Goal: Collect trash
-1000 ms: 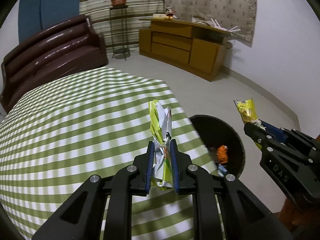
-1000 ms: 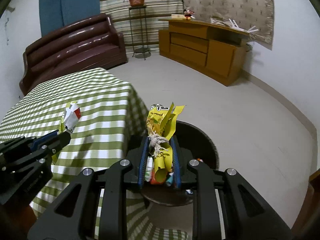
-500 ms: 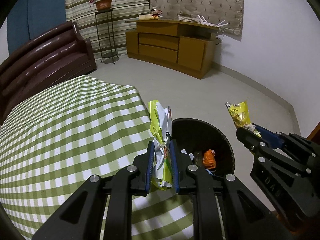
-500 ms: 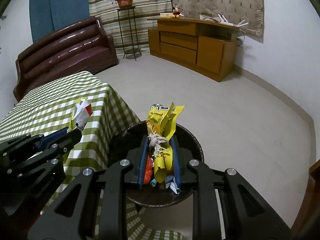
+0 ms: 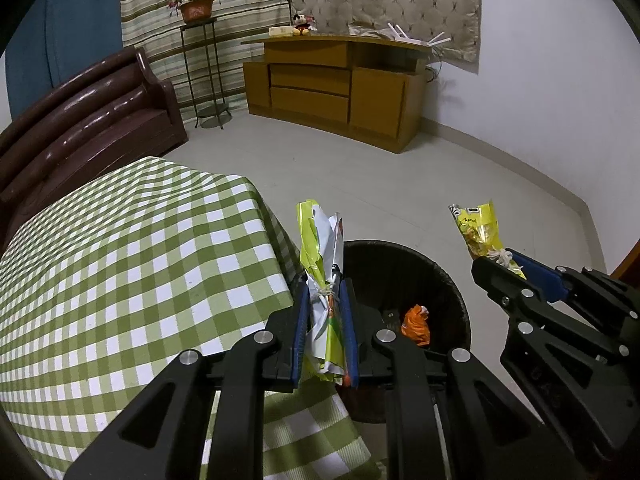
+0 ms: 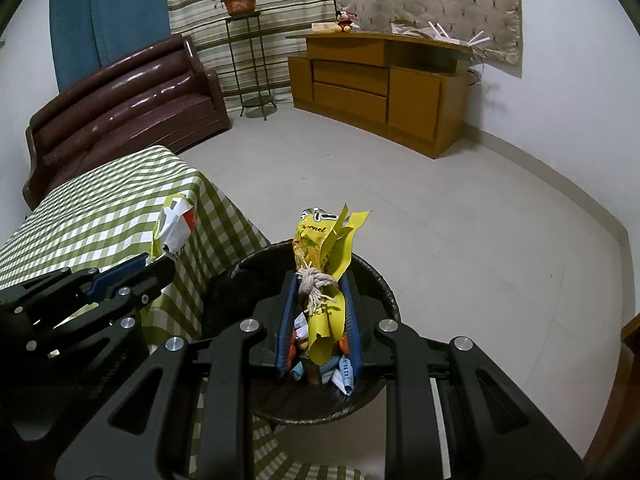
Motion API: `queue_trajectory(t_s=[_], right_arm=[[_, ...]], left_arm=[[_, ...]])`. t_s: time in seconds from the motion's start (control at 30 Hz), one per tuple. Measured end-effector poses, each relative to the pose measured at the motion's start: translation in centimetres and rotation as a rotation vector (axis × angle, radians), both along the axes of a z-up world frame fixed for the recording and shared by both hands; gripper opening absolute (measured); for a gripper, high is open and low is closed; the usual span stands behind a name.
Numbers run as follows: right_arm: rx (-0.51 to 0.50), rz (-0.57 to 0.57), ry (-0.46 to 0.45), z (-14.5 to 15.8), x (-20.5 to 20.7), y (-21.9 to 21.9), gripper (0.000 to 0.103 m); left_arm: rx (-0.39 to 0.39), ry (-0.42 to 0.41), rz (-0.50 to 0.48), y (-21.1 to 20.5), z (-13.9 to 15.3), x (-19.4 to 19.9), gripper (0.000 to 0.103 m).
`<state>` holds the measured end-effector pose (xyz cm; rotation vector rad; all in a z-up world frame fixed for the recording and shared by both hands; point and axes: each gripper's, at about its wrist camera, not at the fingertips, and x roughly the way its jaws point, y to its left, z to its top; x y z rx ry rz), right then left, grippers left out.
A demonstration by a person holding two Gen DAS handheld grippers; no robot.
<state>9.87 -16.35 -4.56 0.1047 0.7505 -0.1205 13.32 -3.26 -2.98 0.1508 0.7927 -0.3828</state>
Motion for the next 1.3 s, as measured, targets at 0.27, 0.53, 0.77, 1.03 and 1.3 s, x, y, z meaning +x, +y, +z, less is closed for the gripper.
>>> queue_trajectory(t_s=[0.27,0.53,0.77,1.03,1.3], right_arm=[[0.005,-0.004,0.011,-0.6,0.3,-0.2,0.022],[0.015,-0.008,0.021,-0.9,0.9,-0.5,0.023],[0.017,-0.018,0.016,-1.0,1.0,-0.9,0.034],[0.019,-0.031,0.017,-1.1,1.0,-1.1,0.036],[0.018,-0.046,0.011,-1.0,0.7,-1.4,0.044]], left_arm=[[0.006,0.012,0.001,-0.9,-0.3,0.6,0.017],[0.005,0.017,0.003,-0.9,-0.2,1.1,0.018],[0.005,0.015,0.005,-1.1,-0.3,1.2,0.028],[0.002,0.013,0.005,-1.0,-0.5,1.2,0.036],[-0.004,0.008,0.01,-0.7,-0.5,1.2,0.043]])
